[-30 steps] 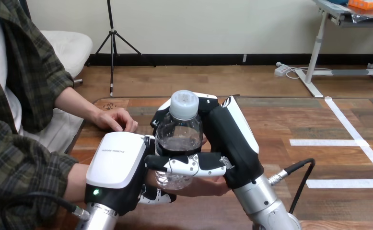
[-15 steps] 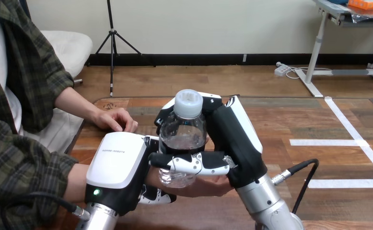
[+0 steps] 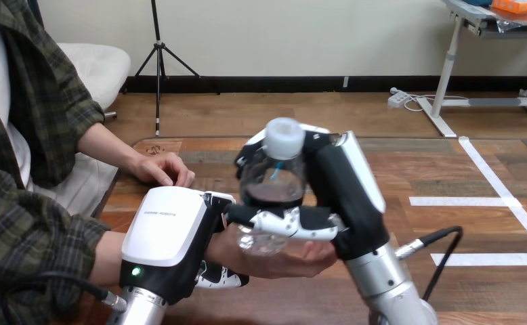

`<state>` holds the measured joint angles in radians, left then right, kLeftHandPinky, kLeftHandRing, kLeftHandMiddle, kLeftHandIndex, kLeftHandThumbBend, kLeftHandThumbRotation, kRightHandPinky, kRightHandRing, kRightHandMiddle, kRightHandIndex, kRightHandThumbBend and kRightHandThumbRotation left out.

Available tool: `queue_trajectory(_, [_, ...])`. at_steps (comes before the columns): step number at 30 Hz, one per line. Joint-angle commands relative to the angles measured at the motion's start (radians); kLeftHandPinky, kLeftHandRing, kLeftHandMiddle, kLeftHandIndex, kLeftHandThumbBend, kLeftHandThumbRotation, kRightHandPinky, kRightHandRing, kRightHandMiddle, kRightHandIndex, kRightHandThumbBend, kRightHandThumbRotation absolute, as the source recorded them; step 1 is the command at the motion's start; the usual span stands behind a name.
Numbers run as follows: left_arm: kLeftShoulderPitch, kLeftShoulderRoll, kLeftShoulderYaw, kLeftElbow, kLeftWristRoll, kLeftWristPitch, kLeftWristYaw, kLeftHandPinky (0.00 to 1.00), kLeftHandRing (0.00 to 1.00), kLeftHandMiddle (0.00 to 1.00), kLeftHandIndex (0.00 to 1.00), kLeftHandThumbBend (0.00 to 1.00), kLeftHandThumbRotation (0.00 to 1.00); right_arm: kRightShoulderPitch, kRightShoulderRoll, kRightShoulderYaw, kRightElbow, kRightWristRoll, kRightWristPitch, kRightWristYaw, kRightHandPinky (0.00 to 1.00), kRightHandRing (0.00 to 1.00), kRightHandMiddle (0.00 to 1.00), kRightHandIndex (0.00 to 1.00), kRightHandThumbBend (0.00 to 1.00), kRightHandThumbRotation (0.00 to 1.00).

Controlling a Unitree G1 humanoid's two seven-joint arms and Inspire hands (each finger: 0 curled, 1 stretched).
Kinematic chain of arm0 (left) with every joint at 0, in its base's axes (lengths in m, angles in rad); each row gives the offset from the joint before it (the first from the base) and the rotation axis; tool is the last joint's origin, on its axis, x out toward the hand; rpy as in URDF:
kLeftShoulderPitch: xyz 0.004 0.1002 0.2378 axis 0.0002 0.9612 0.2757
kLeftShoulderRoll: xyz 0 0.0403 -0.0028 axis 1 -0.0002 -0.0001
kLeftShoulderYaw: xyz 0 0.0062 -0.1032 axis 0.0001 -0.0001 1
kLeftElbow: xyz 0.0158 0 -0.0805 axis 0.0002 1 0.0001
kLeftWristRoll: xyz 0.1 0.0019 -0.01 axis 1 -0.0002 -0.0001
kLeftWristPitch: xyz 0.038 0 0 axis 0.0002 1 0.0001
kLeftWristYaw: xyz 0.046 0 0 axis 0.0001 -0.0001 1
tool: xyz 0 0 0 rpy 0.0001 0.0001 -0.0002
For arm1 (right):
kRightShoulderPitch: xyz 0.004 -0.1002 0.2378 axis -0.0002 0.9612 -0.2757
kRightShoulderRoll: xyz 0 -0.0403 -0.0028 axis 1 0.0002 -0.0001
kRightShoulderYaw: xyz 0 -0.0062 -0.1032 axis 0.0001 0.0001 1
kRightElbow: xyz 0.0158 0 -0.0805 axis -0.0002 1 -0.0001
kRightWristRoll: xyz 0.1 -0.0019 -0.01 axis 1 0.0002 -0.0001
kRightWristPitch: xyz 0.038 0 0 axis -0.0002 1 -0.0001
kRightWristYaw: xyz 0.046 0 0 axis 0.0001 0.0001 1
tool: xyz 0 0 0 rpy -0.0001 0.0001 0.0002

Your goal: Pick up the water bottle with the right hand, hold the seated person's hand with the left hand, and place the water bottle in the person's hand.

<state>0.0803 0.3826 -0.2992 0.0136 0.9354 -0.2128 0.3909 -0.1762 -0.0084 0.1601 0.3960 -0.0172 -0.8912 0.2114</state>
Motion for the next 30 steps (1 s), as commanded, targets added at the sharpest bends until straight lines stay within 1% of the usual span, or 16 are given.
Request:
queue_trajectory(1, [-0.060, -0.012, -0.002, -0.037, -0.005, -0.040, 0.049, 0.21, 0.23, 0.28, 0.27, 0.97, 0.00, -0.075, -0.007, -0.057, -0.011, 0.020, -0.030, -0.036, 0.34, 0.40, 0.44, 0.47, 0.65, 0.00])
queue_trajectory(3, [-0.061, -0.011, -0.002, -0.034, -0.006, -0.042, 0.053, 0.21, 0.23, 0.27, 0.27, 0.97, 0.00, -0.086, -0.012, -0.074, 0.008, 0.014, -0.040, -0.047, 0.34, 0.40, 0.45, 0.47, 0.65, 0.00])
queue_trajectory(5, [-0.061, -0.010, -0.002, -0.033, -0.007, -0.043, 0.054, 0.21, 0.23, 0.27, 0.27, 0.97, 0.00, -0.089, -0.012, -0.079, 0.014, 0.011, -0.044, -0.051, 0.35, 0.41, 0.45, 0.47, 0.65, 0.00])
queue_trajectory(8, [-0.061, -0.010, -0.003, -0.029, -0.009, -0.045, 0.058, 0.21, 0.23, 0.27, 0.27, 0.97, 0.00, -0.096, -0.018, -0.093, 0.026, -0.004, -0.044, -0.068, 0.36, 0.41, 0.46, 0.47, 0.65, 0.00])
queue_trajectory(10, [-0.060, -0.009, -0.003, -0.029, -0.009, -0.045, 0.058, 0.20, 0.23, 0.27, 0.27, 0.97, 0.00, -0.099, -0.021, -0.104, 0.028, -0.017, -0.036, -0.083, 0.36, 0.42, 0.46, 0.47, 0.65, 0.00])
queue_trajectory(11, [-0.060, -0.009, -0.003, -0.030, -0.009, -0.044, 0.058, 0.20, 0.23, 0.27, 0.27, 0.97, 0.00, -0.099, -0.021, -0.106, 0.029, -0.020, -0.033, -0.087, 0.35, 0.42, 0.46, 0.47, 0.65, 0.00])
queue_trajectory(17, [-0.058, -0.010, -0.003, -0.028, -0.013, -0.040, 0.055, 0.20, 0.23, 0.27, 0.27, 0.96, 0.00, -0.107, -0.024, -0.120, 0.044, -0.004, -0.022, -0.096, 0.35, 0.42, 0.47, 0.48, 0.65, 0.00])
queue_trajectory(22, [-0.053, -0.009, -0.002, -0.033, -0.014, -0.037, 0.049, 0.20, 0.23, 0.27, 0.27, 0.96, 0.00, -0.112, -0.029, -0.132, 0.054, -0.012, -0.012, -0.113, 0.35, 0.42, 0.47, 0.48, 0.65, 0.00])
queue_trajectory(25, [-0.052, -0.008, -0.002, -0.032, -0.013, -0.038, 0.050, 0.20, 0.23, 0.27, 0.27, 0.95, 0.00, -0.120, -0.035, -0.140, 0.072, -0.022, -0.018, -0.123, 0.35, 0.42, 0.47, 0.48, 0.65, 0.00])
queue_trajectory(30, [-0.050, -0.007, -0.001, -0.032, -0.020, -0.041, 0.049, 0.20, 0.23, 0.27, 0.27, 0.95, 0.00, -0.124, -0.038, -0.152, 0.087, -0.049, -0.002, -0.150, 0.36, 0.42, 0.47, 0.48, 0.66, 0.00])
